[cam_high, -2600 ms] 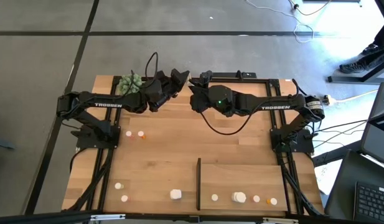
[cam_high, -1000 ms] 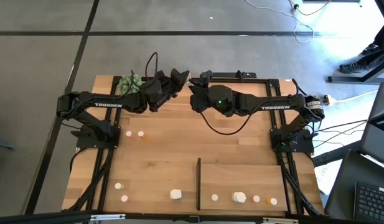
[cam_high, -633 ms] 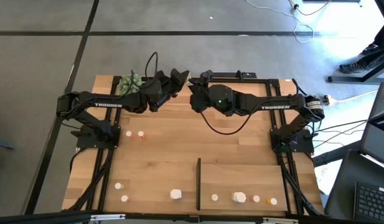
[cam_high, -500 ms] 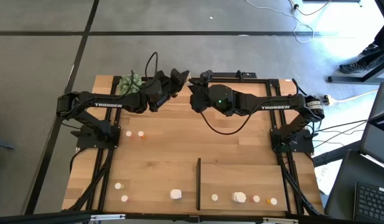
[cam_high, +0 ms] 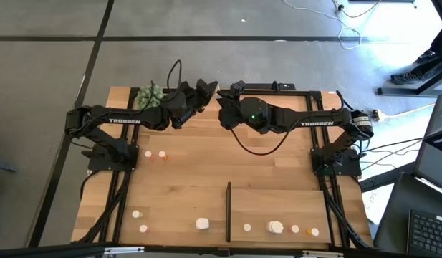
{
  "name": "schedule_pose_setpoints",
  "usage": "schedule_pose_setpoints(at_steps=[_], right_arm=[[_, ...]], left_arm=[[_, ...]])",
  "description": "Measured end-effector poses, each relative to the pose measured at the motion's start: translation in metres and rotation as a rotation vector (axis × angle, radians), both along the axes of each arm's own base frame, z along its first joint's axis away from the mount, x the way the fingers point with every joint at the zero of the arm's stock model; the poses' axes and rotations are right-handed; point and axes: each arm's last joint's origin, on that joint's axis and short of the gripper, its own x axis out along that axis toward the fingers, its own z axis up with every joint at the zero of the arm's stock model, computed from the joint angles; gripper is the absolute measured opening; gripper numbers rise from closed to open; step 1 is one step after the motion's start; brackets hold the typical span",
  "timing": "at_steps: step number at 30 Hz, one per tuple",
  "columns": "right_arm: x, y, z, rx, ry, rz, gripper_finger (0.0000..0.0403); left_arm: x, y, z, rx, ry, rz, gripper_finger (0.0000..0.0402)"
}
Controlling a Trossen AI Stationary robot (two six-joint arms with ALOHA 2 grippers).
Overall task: Pick and place medicine bottles onto shelf by color
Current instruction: Put the top yellow pill bottle on the shelf aligned with the other yellow pill bottle
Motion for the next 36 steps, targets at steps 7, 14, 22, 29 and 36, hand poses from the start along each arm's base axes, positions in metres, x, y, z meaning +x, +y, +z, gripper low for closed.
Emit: schedule_pose_setpoints(at_steps=[7,14,22,29,36], right_arm=[[0.0000,0.0000,0.0001,0.000,0.000,0.000,0.0118],[0.0001,0.0002,0.0001,0.001,0.000,0.008,0.0118],[0.0002,0.0003,0.0003,0.004,0.000,0.021,0.0118],[0.0002,0.0004,0.0003,-0.001,0.004,0.022,0.0118],[0.0002,0.0006,0.0007,-0.014,0.014,0.025,0.0118]], left_arm=[[0.0000,0.0000,0.0000,0.000,0.000,-0.001,0.0092],[0.0000,0.0000,0.0000,0.000,0.000,0.000,0.0092],[0.0000,-0.0001,0.0000,0.000,0.000,0.000,0.0092],[0.0000,-0.0001,0.0000,0.000,0.000,0.000,0.0092],[0.0002,-0.0002,-0.0002,-0.026,-0.033,-0.012,0.0092]])
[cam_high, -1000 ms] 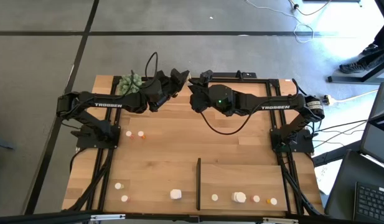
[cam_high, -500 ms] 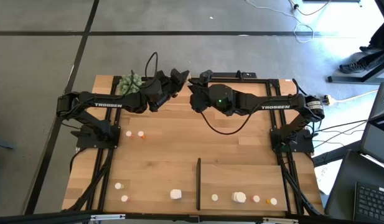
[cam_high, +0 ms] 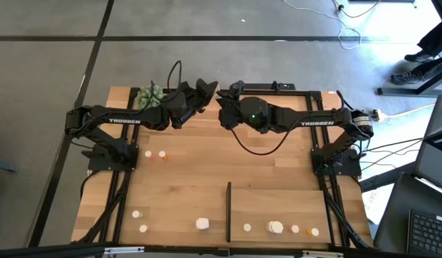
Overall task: Pick and place medicine bottles onto shelf by color
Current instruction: Put the top yellow pill bottle on the shelf aligned with the other yellow pill bottle
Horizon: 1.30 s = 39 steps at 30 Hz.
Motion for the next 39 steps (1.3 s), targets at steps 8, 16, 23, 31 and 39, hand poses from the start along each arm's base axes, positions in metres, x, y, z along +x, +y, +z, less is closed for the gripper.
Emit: schedule_pose_setpoints(at_steps=[8,16,23,31,39], right_arm=[[0.0000,0.0001,0.0006,0.000,-0.004,0.000,0.0118],[0.0000,0.0001,0.0009,-0.003,-0.006,-0.001,0.0118],[0.0000,0.0001,0.0010,-0.003,-0.007,-0.002,0.0118],[0.0000,-0.0001,0.0010,-0.003,-0.007,-0.003,0.0118],[0.0000,-0.0001,0.0010,-0.003,-0.007,-0.004,0.0118]], left_arm=[[0.0003,-0.0012,-0.0001,-0.003,-0.003,-0.004,0.0092],[0.0003,-0.0013,0.0002,0.010,0.010,-0.004,0.0092],[0.0004,-0.0014,0.0002,0.011,0.011,-0.004,0.0092],[0.0004,-0.0012,0.0006,0.012,0.006,-0.005,0.0092],[0.0004,-0.0007,0.0001,0.012,0.012,-0.008,0.0092]])
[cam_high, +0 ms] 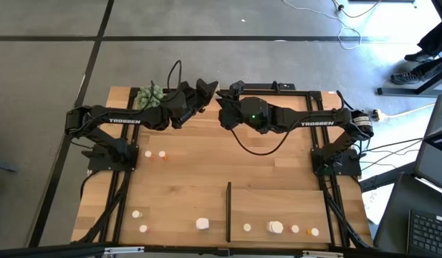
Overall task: Pick and place medicine bottles onto shelf by color
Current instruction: Put the top yellow pill bottle on the shelf aligned with the other yellow pill bottle
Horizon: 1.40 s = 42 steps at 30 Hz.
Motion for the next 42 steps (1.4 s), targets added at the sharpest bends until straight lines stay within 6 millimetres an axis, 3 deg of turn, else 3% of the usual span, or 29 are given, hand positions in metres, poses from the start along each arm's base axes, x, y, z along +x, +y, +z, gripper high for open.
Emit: schedule_pose_setpoints(at_steps=[38,42], right_arm=[[-0.0006,-0.0003,0.0006,-0.005,-0.005,-0.031,0.0118],[-0.0011,-0.0002,0.0012,-0.003,-0.008,-0.031,0.0118]], left_arm=[[0.0003,-0.0006,0.0010,0.002,-0.009,-0.005,0.0092],[0.0003,-0.0007,0.0014,-0.049,-0.081,-0.013,0.0092]])
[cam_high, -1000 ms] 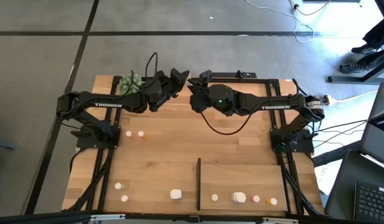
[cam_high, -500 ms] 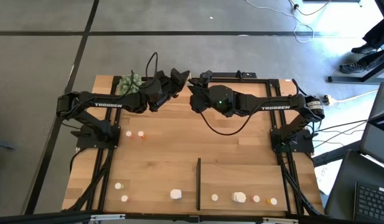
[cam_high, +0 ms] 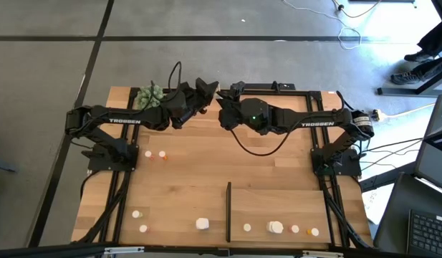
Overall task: Pick and place medicine bottles onto shelf by color
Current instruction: Put the top yellow pill bottle on the shelf aligned with the other yellow pill bottle
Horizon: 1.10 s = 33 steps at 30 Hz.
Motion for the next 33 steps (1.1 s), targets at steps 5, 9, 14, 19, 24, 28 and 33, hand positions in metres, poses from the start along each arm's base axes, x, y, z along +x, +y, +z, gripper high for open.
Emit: schedule_pose_setpoints(at_steps=[5,9,14,19,24,28,33], right_arm=[[-0.0001,0.0000,0.0000,0.002,-0.001,-0.001,0.0118],[0.0000,0.0010,0.0000,0.002,-0.002,0.001,0.0118],[0.0001,0.0057,0.0012,-0.003,-0.012,-0.006,0.0118],[0.0001,0.0072,0.0017,-0.005,-0.017,-0.014,0.0118],[0.0001,0.0070,0.0015,-0.005,-0.016,-0.014,0.0118],[0.0000,0.0070,0.0013,-0.006,-0.013,-0.018,0.0118],[-0.0003,0.0070,0.0005,-0.006,-0.004,-0.023,0.0118]], left_arm=[[0.0000,-0.0001,-0.0002,-0.008,-0.008,0.001,0.0092],[-0.0001,-0.0001,0.0003,-0.008,-0.016,0.001,0.0092],[-0.0001,-0.0003,0.0006,-0.056,-0.083,-0.009,0.0098],[-0.0001,-0.0003,0.0005,-0.072,-0.101,-0.011,0.0119],[-0.0003,0.0008,-0.0001,-0.073,-0.096,-0.007,0.0122],[-0.0002,0.0009,-0.0007,-0.074,-0.087,-0.008,0.0122],[-0.0002,0.0009,-0.0011,-0.075,-0.082,-0.010,0.0122]])
